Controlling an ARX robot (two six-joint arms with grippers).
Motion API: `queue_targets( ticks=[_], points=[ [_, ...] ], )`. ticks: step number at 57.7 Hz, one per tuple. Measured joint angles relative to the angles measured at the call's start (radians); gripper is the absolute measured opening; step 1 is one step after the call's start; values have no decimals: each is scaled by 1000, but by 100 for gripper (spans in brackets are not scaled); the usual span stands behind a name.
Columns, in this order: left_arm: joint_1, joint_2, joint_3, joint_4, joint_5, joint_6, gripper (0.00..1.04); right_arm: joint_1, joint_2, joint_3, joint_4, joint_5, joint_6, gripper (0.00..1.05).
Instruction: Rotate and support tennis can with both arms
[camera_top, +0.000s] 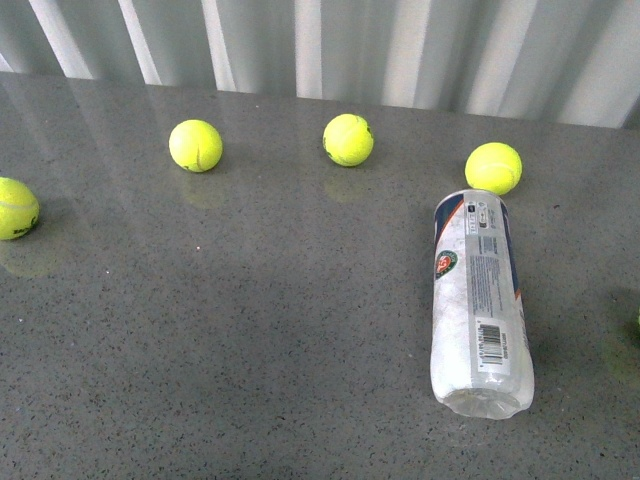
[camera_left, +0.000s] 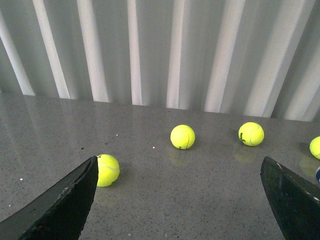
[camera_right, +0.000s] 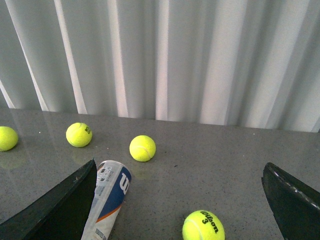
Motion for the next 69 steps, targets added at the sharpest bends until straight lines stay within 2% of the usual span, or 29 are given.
queue_targets(
  ticks=[69],
  points=[
    [0,0,0,0,0,0,98,0,0,0,0,0,0,97]
  ],
)
